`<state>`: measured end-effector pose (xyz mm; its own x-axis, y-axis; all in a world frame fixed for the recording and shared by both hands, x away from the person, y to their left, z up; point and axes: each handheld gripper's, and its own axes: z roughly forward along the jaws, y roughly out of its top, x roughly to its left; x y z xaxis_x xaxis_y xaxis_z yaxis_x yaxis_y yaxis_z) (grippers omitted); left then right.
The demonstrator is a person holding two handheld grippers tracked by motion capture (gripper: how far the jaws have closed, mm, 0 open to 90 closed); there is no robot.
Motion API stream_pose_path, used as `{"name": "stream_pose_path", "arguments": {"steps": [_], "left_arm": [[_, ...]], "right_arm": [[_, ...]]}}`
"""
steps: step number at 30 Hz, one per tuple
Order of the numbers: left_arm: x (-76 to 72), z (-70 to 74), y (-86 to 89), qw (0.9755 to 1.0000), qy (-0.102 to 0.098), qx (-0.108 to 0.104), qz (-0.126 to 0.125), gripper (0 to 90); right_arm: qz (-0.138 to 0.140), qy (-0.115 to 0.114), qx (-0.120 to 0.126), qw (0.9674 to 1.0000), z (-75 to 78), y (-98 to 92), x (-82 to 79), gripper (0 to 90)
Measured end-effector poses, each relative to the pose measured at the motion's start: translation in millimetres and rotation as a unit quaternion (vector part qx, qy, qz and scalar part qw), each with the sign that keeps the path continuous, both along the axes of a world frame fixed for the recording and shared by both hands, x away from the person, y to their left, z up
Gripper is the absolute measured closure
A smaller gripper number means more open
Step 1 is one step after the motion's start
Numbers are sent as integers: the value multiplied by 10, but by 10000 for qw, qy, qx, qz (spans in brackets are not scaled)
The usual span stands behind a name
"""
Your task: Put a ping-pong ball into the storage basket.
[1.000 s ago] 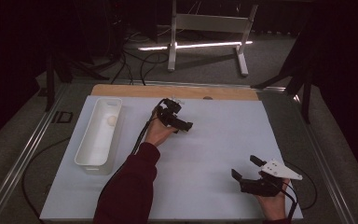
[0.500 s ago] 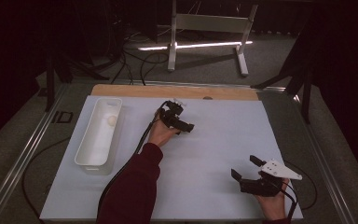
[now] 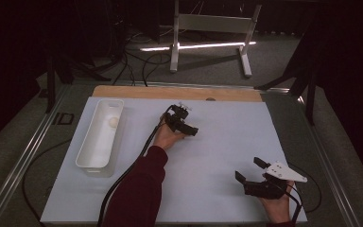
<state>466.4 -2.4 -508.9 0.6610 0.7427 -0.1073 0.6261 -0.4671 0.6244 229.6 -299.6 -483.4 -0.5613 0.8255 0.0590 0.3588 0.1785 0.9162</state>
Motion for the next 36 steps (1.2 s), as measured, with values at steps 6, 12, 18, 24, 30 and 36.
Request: {"name": "stream_pose_path", "arguments": {"steps": [6, 12, 18, 24, 30, 36], "left_arm": [[-16, -14, -41, 10000, -64, 49, 17, 186], [-9, -39, -41, 10000, 9, 38, -37, 298], [-17, -59, -63, 10000, -16, 16, -92, 386], [-24, -101, -71, 9998, -8, 168, -133, 463], [-36, -103, -84, 9997, -54, 185, -161, 510], [-41, -96, -87, 9995, -53, 239, -179, 513]], "right_arm": [[-2, 7, 1, 10000, -1, -5, 0, 77], [-9, 10, -3, 10000, -2, -7, 2, 77], [-8, 28, -19, 10000, -10, -11, 9, 77], [-22, 21, -19, 10000, -5, -18, 5, 77], [-20, 23, -37, 10000, -7, -18, 6, 77], [-24, 19, -31, 10000, -5, -19, 4, 77]]}}
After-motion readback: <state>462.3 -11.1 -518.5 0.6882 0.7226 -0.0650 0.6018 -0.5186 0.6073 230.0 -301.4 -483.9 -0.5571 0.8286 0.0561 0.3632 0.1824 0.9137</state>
